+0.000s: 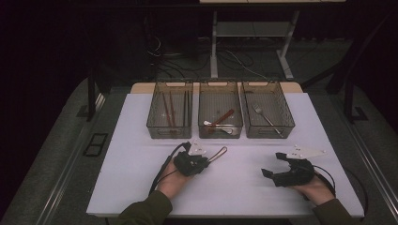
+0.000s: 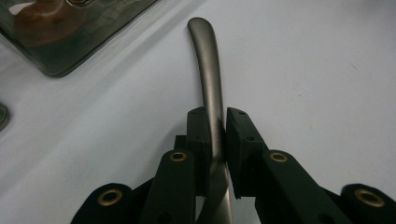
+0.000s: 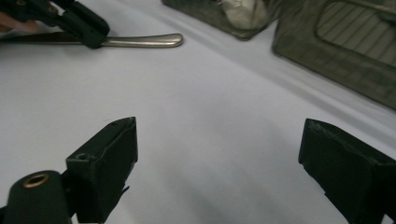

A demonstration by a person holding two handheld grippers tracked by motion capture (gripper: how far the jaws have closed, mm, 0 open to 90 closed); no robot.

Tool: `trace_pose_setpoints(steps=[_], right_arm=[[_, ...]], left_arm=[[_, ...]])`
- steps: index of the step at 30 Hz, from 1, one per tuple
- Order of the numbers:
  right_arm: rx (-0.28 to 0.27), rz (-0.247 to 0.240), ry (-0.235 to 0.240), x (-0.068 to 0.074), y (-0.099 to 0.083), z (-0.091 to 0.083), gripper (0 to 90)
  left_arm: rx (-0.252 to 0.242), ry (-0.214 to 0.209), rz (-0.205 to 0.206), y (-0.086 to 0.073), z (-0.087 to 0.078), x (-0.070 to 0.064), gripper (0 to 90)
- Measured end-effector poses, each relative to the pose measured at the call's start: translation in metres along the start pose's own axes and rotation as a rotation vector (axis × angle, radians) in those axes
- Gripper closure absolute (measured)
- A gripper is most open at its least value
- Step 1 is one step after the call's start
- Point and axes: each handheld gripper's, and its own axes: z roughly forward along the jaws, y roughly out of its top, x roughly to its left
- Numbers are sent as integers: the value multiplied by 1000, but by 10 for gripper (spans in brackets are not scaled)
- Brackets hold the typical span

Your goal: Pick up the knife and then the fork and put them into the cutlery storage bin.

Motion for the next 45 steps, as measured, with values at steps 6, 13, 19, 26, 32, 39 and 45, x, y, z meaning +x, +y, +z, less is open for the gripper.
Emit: trace_pose_setpoints(steps=[6,13,19,26,32,39,45], right_arm=[[21,-39,57,4,6,0,119],[67,-90,103,10,11,1,119],[87,-101,144,11,15,3,120],[105,-120,213,12,26,8,120],[152,-176,305,20,43,21,121],[232,-263,412,38,56,42,158],[317,-347,505,52,60,63,282]], left_arm=[[-18,-64,35,2,-7,0,798],[-33,-142,77,4,-13,-5,798],[-49,-210,146,6,-17,-11,798],[-62,-271,205,9,-19,-19,798],[-62,-321,271,13,-19,-27,798],[-59,-355,344,18,-18,-39,798],[-61,-378,381,21,-20,-45,798]])
